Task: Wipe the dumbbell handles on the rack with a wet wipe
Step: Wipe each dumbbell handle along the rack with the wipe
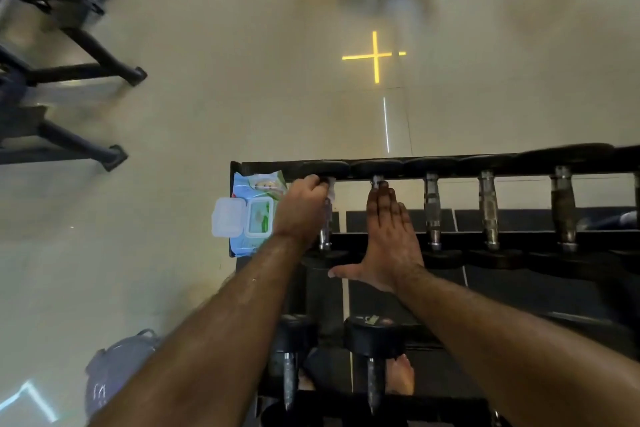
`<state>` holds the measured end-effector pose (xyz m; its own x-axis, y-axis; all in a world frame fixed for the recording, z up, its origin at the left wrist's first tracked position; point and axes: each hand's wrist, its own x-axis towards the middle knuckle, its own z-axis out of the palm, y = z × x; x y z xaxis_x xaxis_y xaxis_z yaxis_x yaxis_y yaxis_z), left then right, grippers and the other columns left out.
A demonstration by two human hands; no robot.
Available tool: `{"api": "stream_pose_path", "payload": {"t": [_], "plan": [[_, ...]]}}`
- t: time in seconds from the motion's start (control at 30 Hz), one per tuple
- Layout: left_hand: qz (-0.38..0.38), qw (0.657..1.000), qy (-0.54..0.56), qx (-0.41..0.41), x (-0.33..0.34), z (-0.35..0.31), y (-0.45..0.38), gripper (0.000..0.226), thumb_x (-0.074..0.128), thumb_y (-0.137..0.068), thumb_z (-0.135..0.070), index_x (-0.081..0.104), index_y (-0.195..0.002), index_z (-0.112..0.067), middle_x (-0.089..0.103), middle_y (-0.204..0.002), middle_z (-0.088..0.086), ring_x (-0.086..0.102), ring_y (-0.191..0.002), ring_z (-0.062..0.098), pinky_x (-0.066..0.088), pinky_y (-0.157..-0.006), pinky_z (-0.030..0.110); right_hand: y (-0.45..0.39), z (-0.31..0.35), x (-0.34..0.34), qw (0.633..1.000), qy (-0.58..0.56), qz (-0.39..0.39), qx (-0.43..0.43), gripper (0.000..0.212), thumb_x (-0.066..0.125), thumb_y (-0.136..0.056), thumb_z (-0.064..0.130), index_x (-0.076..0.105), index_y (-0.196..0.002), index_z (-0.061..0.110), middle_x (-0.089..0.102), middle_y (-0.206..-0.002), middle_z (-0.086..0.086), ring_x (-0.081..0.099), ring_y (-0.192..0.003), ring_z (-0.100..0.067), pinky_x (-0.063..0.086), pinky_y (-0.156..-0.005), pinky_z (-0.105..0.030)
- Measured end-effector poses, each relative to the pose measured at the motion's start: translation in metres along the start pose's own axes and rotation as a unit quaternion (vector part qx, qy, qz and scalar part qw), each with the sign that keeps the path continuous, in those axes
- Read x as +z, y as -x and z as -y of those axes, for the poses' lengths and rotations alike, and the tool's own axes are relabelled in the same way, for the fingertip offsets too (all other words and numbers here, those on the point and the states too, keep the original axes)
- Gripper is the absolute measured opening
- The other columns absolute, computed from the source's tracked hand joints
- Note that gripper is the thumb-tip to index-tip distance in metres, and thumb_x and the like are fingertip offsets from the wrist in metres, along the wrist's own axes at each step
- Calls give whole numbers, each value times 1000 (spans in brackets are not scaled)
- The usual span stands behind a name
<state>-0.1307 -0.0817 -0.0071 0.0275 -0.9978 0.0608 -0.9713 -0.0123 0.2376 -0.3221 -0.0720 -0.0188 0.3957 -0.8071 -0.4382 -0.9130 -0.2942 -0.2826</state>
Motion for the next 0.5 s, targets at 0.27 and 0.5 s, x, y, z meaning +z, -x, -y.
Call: {"api": "stream_pose_path", "payload": {"t": [0.27,0.5], "plan": [[203,964,-28,168,-6,8,40,35,75,-93,-32,71,-126,-21,61,-124,2,62,-110,17,56,-95,34,-3,8,-9,999,19,46,17,177,54,-48,110,-46,-152,8,-57,-157,-13,-42,-153,-32,-6,-134,-51],[62,994,-26,89,-8,2,-3,31,73,-91,-5,72,-122,-10,61,-118,6,62,-100,21,61,-85,36,1,21,-13,998,-11,46,41,186,57,-37,112,-48,-151,9,-62,-153,-10,-45,-152,-31,-11,-133,-49]]}}
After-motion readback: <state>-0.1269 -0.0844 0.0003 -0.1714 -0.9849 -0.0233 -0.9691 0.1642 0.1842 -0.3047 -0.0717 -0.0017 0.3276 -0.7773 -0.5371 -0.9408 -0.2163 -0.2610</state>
